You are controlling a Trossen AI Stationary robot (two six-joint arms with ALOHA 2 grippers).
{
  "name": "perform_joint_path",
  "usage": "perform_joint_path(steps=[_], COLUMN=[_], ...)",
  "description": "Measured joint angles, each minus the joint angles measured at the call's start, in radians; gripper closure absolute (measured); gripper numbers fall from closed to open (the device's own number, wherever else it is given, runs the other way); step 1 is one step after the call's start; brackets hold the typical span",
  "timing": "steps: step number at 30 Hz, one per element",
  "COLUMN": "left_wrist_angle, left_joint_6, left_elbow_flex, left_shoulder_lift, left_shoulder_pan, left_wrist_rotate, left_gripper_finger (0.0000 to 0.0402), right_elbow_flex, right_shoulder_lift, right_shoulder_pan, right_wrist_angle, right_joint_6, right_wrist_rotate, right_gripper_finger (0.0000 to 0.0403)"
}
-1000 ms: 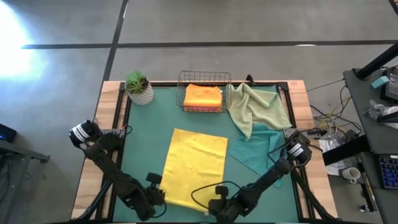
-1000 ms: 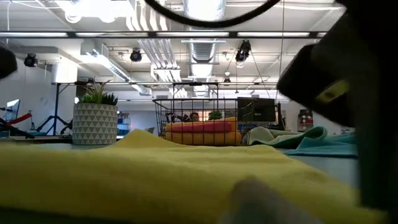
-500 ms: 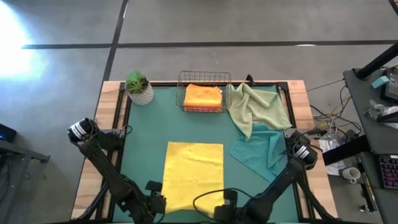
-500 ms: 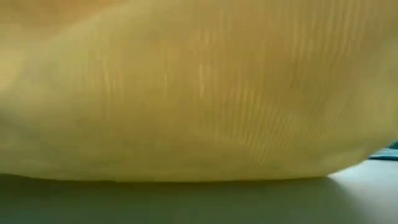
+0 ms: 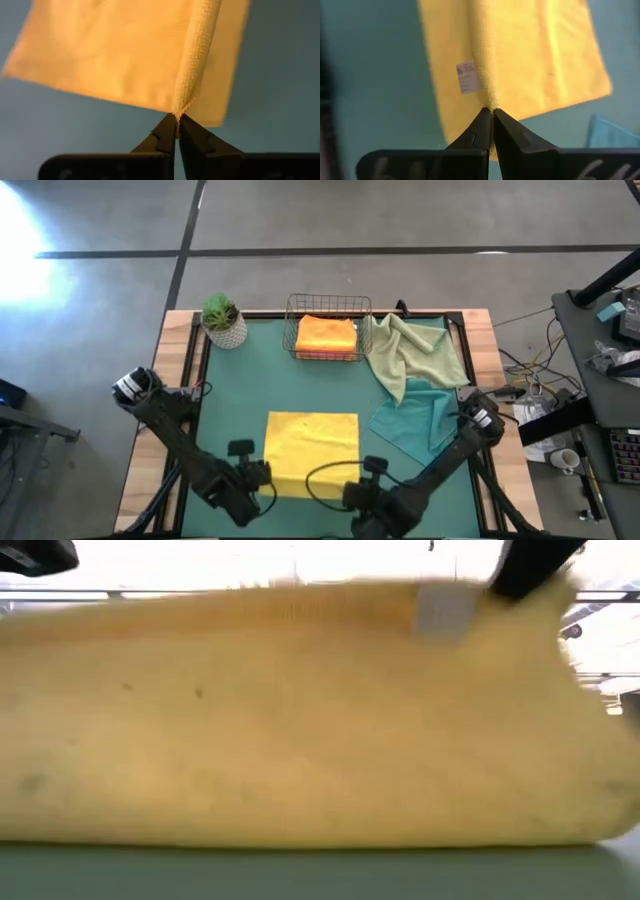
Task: Fold microfiber towels
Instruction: Fold the yellow microfiber towel
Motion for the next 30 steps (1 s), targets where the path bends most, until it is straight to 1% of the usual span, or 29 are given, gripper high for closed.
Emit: perform_joint_path(steps=[4,8,11,14,17,21,26,30], left_wrist_angle=[-0.036,-0.09,-0.113,-0.121,-0.122,-0.121,-0.119,-0.119], left_joint_6=[0.03,0.003,0.002,0.048,0.059,0.07,0.112,0.114], left_elbow_flex=[-0.005,-0.006,-0.008,-0.025,-0.048,-0.077,-0.082,-0.082], left_shoulder_lift=[0.0,0.0,0.0,0.0,0.0,0.0,0.0,0.0], left_shoulder_pan=[0.059,0.136,0.199,0.253,0.295,0.327,0.352,0.367], left_wrist_rotate=[-0.008,-0.059,-0.063,-0.065,-0.056,-0.049,-0.046,-0.075], left_gripper_finger=[0.0401,0.0401,0.0401,0.0401,0.0401,0.0401,0.0401,0.0401], right_elbow_flex=[-0.049,-0.093,-0.12,-0.133,-0.137,-0.139,-0.139,-0.139], right_shoulder_lift=[0.0,0.0,0.0,-0.001,-0.001,-0.001,-0.001,-0.001], right_shoulder_pan=[-0.072,-0.136,-0.172,-0.203,-0.231,-0.271,-0.313,-0.325], right_wrist_angle=[-0.044,-0.051,-0.05,-0.047,-0.046,-0.047,-0.047,-0.044], right_joint_6=[0.019,0.012,-0.012,-0.043,-0.073,-0.095,-0.107,-0.118], right_wrist_rotate=[0.021,0.022,0.021,0.019,0.02,0.02,0.018,0.016], right_gripper_finger=[0.0394,0.0394,0.0394,0.0394,0.0394,0.0394,0.0394,0.0391])
